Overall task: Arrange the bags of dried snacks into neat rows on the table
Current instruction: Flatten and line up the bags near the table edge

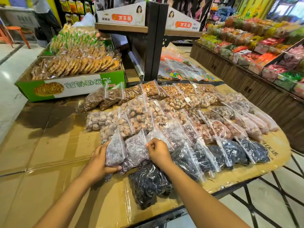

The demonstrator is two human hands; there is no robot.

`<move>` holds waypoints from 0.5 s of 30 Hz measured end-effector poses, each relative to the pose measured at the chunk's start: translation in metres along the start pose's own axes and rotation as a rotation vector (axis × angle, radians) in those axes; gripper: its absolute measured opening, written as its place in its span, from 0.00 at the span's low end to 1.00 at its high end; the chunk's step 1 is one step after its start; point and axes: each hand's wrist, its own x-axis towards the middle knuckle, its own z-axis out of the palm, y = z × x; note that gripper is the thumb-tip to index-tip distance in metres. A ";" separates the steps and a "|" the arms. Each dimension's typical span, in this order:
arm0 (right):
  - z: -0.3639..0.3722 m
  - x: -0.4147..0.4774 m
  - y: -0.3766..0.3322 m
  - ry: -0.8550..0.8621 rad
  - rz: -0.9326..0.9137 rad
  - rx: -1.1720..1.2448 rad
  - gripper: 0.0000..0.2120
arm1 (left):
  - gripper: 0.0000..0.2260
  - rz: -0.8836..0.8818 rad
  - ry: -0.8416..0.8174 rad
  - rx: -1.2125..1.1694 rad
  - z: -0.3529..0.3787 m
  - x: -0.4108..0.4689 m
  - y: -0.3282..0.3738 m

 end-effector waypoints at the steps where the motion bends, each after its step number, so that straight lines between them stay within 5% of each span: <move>1: 0.000 -0.001 0.000 0.001 -0.002 0.003 0.06 | 0.56 -0.012 -0.007 -0.003 0.001 -0.002 0.002; 6: -0.001 -0.008 0.005 -0.015 -0.023 0.023 0.07 | 0.59 0.004 -0.044 -0.145 -0.001 -0.005 0.001; 10: -0.020 0.000 0.019 0.172 0.032 -0.174 0.23 | 0.55 0.057 0.030 -0.270 -0.003 0.001 0.001; 15: -0.046 0.017 0.022 0.137 0.151 -0.277 0.22 | 0.56 0.035 0.185 -0.047 0.013 -0.002 0.033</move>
